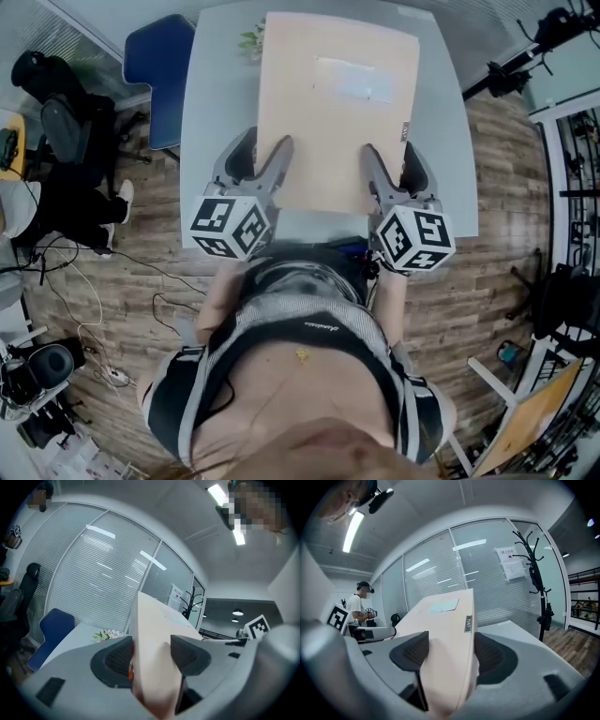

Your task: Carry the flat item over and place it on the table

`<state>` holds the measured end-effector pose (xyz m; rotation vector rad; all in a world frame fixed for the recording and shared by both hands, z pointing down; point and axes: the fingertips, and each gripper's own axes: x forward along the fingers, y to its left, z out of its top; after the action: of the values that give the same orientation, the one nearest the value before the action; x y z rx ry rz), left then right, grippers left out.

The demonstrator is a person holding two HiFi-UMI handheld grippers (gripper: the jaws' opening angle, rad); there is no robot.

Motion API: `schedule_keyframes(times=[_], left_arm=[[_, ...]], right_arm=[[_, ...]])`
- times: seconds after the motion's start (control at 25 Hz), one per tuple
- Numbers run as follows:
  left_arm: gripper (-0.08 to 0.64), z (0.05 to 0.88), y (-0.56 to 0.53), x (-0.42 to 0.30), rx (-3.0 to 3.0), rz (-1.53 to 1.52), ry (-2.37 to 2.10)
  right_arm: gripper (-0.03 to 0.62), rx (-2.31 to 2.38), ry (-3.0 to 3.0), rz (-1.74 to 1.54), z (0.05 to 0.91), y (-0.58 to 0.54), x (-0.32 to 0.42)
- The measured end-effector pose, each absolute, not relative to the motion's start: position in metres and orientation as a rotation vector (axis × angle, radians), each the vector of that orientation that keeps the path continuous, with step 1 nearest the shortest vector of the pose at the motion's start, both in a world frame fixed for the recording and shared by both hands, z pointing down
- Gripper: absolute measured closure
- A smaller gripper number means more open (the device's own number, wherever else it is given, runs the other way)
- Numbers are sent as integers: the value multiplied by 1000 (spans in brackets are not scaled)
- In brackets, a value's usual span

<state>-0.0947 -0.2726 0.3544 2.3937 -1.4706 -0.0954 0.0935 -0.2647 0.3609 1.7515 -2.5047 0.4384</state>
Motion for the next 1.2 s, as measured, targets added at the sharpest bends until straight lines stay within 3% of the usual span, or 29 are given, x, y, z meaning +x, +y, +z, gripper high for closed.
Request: schedule_keyframes(times=[0.76, 1.2], left_arm=[[313, 371, -277, -99, 2353, -68, -1474], [313, 421, -285, -97, 2264, -7, -1447]], right_arm=[[285, 1714, -2485, 476, 377, -273, 90], [285, 1655, -2424, 561, 423, -283, 92]])
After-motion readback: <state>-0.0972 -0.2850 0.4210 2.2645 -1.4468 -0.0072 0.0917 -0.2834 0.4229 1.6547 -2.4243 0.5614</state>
